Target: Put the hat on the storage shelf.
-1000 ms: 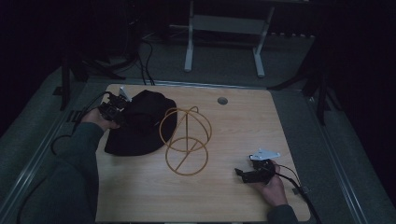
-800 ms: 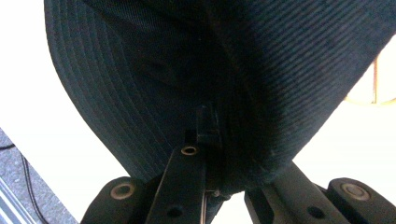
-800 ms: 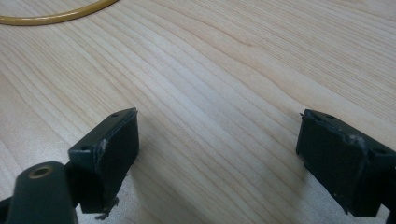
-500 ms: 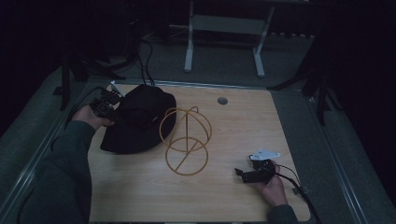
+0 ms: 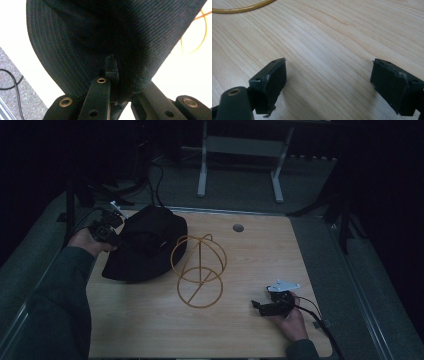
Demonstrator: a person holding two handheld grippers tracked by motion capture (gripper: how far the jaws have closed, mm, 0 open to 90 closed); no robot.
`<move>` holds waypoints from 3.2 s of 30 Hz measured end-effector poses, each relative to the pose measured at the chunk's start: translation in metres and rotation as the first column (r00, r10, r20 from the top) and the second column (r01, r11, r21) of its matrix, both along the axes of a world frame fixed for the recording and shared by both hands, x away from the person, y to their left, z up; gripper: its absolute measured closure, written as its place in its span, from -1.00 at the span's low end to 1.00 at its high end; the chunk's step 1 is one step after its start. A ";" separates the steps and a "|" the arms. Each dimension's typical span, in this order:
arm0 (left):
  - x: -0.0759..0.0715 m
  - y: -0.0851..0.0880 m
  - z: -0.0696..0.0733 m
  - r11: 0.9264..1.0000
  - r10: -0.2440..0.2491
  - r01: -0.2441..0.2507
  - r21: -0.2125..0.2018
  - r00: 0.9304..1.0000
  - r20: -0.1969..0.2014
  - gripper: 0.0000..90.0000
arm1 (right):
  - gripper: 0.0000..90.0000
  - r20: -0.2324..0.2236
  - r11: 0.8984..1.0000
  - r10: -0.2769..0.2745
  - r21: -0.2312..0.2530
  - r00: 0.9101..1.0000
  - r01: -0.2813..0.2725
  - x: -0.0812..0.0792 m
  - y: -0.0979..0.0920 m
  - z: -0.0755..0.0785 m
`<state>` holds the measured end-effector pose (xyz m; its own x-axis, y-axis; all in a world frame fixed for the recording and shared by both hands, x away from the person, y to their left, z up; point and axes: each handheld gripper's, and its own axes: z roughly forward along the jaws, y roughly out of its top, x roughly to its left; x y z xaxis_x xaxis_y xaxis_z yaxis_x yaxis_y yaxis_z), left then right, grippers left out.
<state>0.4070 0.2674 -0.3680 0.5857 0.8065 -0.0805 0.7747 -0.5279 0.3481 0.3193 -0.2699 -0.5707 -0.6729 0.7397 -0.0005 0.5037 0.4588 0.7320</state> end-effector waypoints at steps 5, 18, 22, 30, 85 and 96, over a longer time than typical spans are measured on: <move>-0.005 0.004 0.007 1.000 -0.012 0.012 -0.007 1.000 0.011 0.96 | -0.70 0.000 1.000 0.000 0.000 1.000 0.000 0.000 0.000 0.000; -0.015 0.010 0.020 0.999 -0.021 0.023 -0.025 0.998 0.053 0.96 | -0.70 -0.001 1.000 0.000 0.000 1.000 0.000 0.000 0.000 0.000; -0.017 0.009 0.023 0.999 -0.031 0.032 -0.020 0.998 0.056 0.97 | -0.70 -0.001 1.000 0.000 0.000 1.000 0.000 0.000 0.000 0.000; -0.020 0.009 0.034 0.999 -0.035 0.037 -0.029 0.997 0.076 0.97 | -0.70 -0.001 1.000 0.000 0.000 1.000 0.000 0.000 0.000 0.000; -0.046 0.024 0.098 0.992 -0.053 0.072 -0.106 0.983 0.174 0.97 | -0.70 0.002 1.000 0.001 0.000 1.000 -0.001 0.000 0.000 0.000; -0.051 0.025 0.110 0.990 -0.049 0.073 -0.122 0.980 0.192 0.97 | -0.70 0.001 1.000 0.001 0.000 1.000 -0.001 0.000 0.000 0.000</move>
